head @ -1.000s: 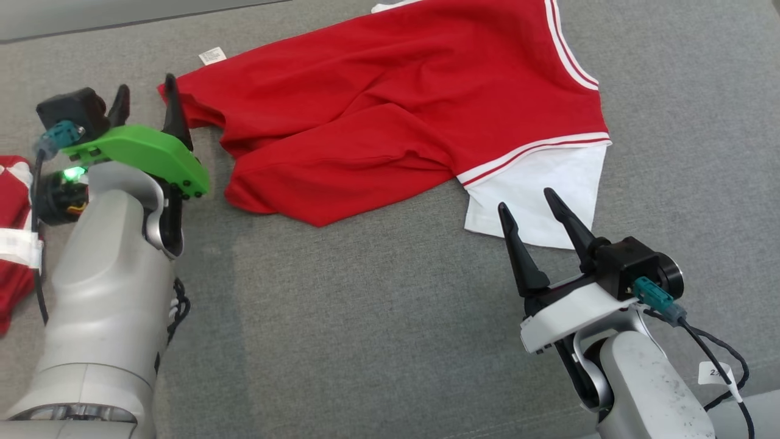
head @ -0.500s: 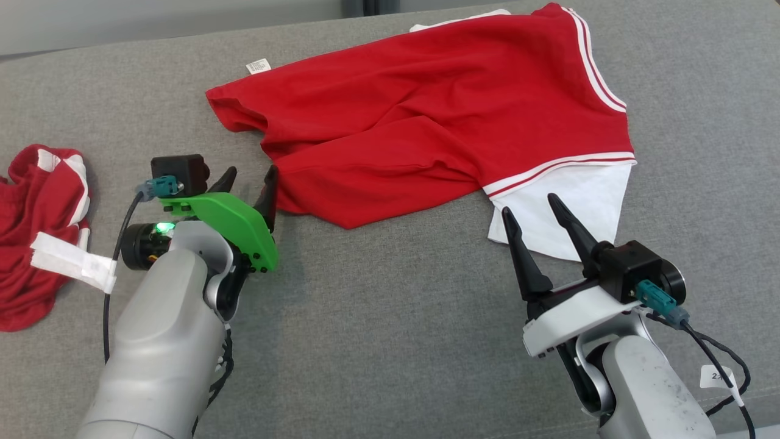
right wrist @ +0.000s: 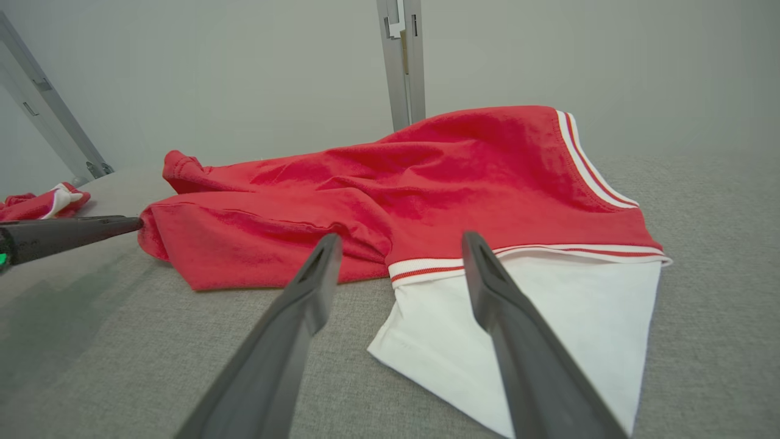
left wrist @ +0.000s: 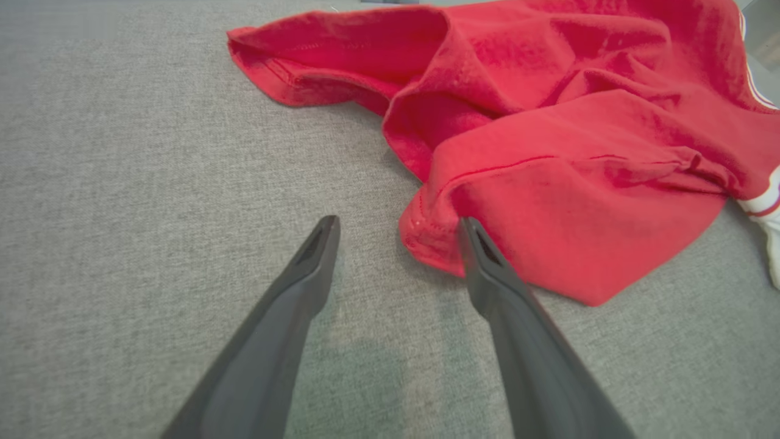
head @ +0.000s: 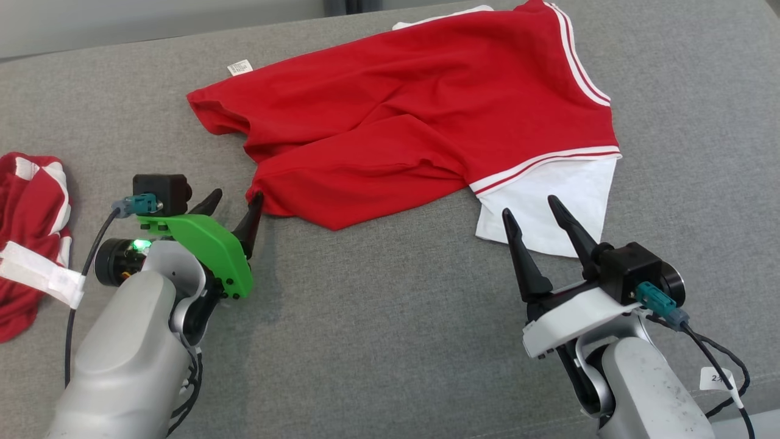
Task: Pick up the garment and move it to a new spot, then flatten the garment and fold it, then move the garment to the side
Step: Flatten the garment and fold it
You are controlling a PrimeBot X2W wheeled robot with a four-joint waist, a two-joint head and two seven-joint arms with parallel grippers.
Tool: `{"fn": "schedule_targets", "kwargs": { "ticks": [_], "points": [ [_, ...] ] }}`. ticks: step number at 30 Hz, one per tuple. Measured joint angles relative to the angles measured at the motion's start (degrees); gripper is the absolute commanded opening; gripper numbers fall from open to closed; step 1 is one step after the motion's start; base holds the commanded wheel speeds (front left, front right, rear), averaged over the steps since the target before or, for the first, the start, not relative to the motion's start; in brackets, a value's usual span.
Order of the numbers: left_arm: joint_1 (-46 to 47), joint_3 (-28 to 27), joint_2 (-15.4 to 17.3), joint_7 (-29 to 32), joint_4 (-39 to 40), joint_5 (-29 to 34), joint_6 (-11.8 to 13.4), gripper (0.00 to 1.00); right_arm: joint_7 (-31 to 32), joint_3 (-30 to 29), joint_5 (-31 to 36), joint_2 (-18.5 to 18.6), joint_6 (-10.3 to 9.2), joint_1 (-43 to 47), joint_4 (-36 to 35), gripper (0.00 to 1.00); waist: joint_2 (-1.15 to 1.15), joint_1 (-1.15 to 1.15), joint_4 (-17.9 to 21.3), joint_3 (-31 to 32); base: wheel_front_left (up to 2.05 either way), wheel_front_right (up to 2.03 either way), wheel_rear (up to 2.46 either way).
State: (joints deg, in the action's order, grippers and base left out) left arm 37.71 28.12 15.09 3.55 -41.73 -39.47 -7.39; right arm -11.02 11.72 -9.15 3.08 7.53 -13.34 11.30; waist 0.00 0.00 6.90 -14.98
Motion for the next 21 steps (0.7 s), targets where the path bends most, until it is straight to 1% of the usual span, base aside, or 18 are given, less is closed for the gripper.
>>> {"fn": "schedule_targets", "kwargs": {
  "ticks": [13,17,18,19,20,21],
  "points": [
    [1.4,1.5,0.0,1.0,-1.7,0.0,0.0,1.00,-0.4,0.2,-0.3,-0.1,0.00,-0.4,0.1,1.00,0.00,0.00,1.3,-1.7,0.00,0.00,0.00],
    [2.5,2.0,0.0,0.0,-2.0,0.2,0.0,1.00,-0.5,0.2,-0.3,-0.1,0.00,-0.5,0.2,1.00,0.00,0.00,1.5,-2.0,0.00,0.00,0.00],
    [2.8,2.2,0.0,-0.1,-2.0,0.2,0.0,0.93,-0.5,0.2,-0.3,-0.1,0.00,-0.5,0.3,1.00,0.00,0.00,1.5,-1.9,0.00,0.00,0.00],
    [2.9,2.5,0.0,-0.2,-2.0,0.3,0.0,0.89,-0.5,0.2,-0.3,-0.1,0.00,-0.5,0.3,1.00,0.00,0.00,1.4,-1.9,0.00,0.00,0.00],
    [3.0,2.9,0.0,-0.6,-2.0,0.2,0.0,0.80,-0.5,0.2,-0.3,-0.1,0.00,-0.5,0.4,1.00,0.00,0.00,1.4,-1.9,0.00,0.00,0.00],
    [3.0,3.3,-0.1,-0.4,-2.0,0.2,0.0,0.56,-0.5,0.2,-0.3,-0.1,0.00,-0.5,0.5,1.00,0.00,0.00,1.3,-1.8,0.00,0.00,0.00]
  ]
}}
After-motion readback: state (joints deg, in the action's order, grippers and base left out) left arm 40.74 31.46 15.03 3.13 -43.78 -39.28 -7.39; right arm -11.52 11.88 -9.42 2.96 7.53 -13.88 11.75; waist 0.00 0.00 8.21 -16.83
